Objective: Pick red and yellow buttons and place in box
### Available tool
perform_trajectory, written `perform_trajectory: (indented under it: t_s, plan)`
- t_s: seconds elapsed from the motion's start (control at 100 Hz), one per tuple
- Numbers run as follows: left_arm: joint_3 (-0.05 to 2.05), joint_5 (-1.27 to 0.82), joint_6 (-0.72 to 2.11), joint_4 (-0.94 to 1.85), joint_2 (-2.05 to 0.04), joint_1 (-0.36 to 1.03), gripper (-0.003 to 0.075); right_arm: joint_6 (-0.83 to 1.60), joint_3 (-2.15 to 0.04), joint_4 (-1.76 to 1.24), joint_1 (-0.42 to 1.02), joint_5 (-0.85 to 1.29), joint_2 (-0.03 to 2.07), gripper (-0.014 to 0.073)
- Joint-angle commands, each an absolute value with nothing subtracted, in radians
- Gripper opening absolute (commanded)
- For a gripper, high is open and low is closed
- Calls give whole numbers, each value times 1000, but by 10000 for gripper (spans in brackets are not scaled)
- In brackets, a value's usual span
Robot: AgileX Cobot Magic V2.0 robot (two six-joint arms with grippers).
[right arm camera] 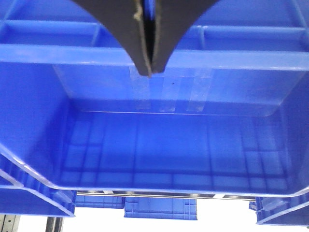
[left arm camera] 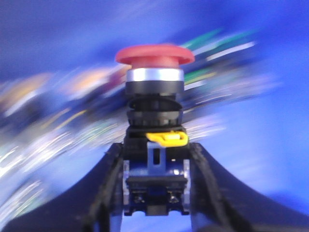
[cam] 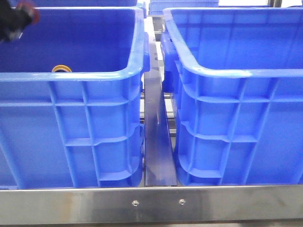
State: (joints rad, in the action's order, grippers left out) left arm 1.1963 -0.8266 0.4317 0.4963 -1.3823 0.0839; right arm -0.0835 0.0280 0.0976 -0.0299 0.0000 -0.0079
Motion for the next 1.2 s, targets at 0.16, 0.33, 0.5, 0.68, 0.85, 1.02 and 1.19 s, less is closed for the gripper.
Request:
perform_trajectory:
  t_s: [0.16, 0.33, 0.5, 0.68, 0.85, 1.02, 1.19]
  plan:
    - [1219, -854, 631, 755, -1318, 251, 59, -81, 33, 107, -27, -87, -30, -102]
    - [1219, -850, 633, 755, -1318, 396, 59, -81, 33, 107, -27, -87, -30, -102]
    - [1219, -847, 633, 762, -1320, 506, 59, -81, 33, 107, -27, -87, -30, -102]
    - [1219, -839, 633, 762, -1320, 560, 59, -81, 33, 107, -27, -87, -30, -102]
    - [1219, -841, 633, 762, -1320, 564, 59, -81, 32, 107, -27, -87, -30, -102]
    - [1219, -822, 633, 762, -1320, 564, 59, -81, 32, 107, -27, -87, -30, -102]
    - [1219, -822, 633, 762, -1320, 564, 59, -82, 30, 107, -27, -112, -30, -102]
